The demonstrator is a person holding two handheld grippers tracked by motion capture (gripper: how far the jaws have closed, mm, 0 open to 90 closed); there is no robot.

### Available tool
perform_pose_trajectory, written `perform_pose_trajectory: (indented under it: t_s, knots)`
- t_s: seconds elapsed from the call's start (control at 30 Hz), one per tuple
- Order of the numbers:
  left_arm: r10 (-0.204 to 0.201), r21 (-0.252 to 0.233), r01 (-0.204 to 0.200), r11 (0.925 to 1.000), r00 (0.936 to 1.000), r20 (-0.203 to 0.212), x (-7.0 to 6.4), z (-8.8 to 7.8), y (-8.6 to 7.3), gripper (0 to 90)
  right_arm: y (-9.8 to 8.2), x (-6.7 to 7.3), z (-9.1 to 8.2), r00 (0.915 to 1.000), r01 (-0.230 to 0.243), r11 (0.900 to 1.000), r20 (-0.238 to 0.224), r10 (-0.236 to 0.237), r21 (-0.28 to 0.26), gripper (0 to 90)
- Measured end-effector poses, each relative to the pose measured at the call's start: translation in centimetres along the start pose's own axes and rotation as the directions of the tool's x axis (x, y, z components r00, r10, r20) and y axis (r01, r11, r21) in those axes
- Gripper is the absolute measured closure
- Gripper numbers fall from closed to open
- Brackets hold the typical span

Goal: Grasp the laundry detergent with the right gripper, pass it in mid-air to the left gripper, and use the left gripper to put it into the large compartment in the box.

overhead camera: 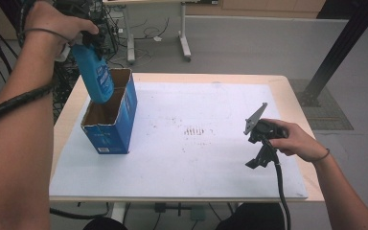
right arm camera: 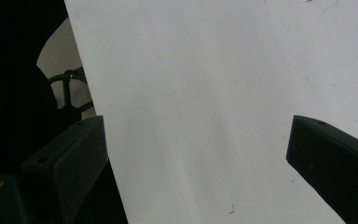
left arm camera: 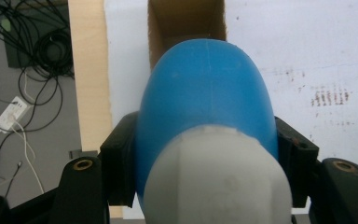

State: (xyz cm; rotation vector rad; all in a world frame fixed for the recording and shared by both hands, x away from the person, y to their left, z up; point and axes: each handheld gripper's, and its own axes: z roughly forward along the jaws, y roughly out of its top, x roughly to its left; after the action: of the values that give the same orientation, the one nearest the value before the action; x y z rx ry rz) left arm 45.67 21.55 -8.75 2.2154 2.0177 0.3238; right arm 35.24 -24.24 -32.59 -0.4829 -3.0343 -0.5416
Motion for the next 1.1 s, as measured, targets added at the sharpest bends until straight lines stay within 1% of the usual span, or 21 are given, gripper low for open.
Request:
perform_pose_trajectory:
  t_s: [0.03, 0.1, 0.27, 0.33, 0.47, 0.63, 0.7, 0.8, 0.87, 1.0, 1.1]
  knots:
    - [-0.006, 0.0, 0.006, 1.0, 1.0, -0.003, 0.0, 0.3, 0.0, 37.7, 0.0, 0.0, 0.1, 1.0, -0.003, 1.0, -0.004, 0.002, -0.004, 4.9]
    - [-0.002, 0.001, 0.002, 1.0, 1.0, -0.008, 0.0, 0.8, -0.2, 37.7, 0.0, 0.0, 0.1, 1.0, -0.003, 1.0, -0.007, 0.003, -0.003, 4.9]
    - [-0.017, 0.004, 0.017, 0.9998, 0.9998, 0.008, 0.3, 2.5, -0.5, 37.7, -0.2, -0.1, 0.3, 0.9999, -0.005, 1.0, -0.01, 0.005, -0.006, 4.9]
    - [-0.012, 0.008, 0.012, 0.9999, 0.9999, 0.008, 0.4, 3.1, -0.6, 37.7, -0.1, -0.1, 0.4, 1.0, -0.003, 1.0, -0.009, 0.003, -0.008, 4.9]
    - [-0.021, 0.018, 0.021, 0.9996, 0.9997, 0.011, 0.5, 4.4, -0.9, 37.7, -0.1, -0.1, 0.4, 0.9999, -0.002, 1.0, -0.011, 0.002, -0.008, 4.9]
    - [-0.02, 0.038, 0.019, 0.9991, 0.9997, 0.016, 0.4, 5.8, -1.1, 37.7, -0.1, -0.2, 0.4, 0.9999, -0.005, 1.0, -0.012, 0.005, -0.007, 4.9]
    - [-0.025, 0.038, 0.024, 0.999, 0.9995, 0.018, 0.4, 6.3, -1.2, 37.7, -0.2, -0.2, 0.5, 0.9999, -0.006, 1.0, -0.015, 0.005, -0.009, 4.9]
    - [-0.015, 0.046, 0.014, 0.9988, 0.9997, 0.018, 0.3, 7.2, -1.4, 37.7, -0.2, -0.1, 0.5, 0.9999, -0.005, 1.0, -0.016, 0.005, -0.009, 4.9]
    - [-0.02, 0.048, 0.019, 0.9986, 0.9996, 0.018, 0.2, 7.8, -1.6, 37.7, -0.2, -0.1, 0.6, 0.9998, -0.008, 1.0, -0.016, 0.008, -0.005, 4.9]
    - [-0.019, 0.057, 0.017, 0.9982, 0.9996, 0.022, 0.2, 9.0, -1.8, 37.7, -0.2, -0.1, 0.7, 0.9999, -0.002, 1.0, -0.015, 0.002, -0.008, 4.9]
    - [-0.021, 0.054, 0.02, 0.9984, 0.9995, 0.024, 0.2, 9.8, -2.0, 37.7, -0.2, -0.1, 0.6, 0.9999, -0.003, 1.0, -0.014, 0.003, -0.006, 4.9]
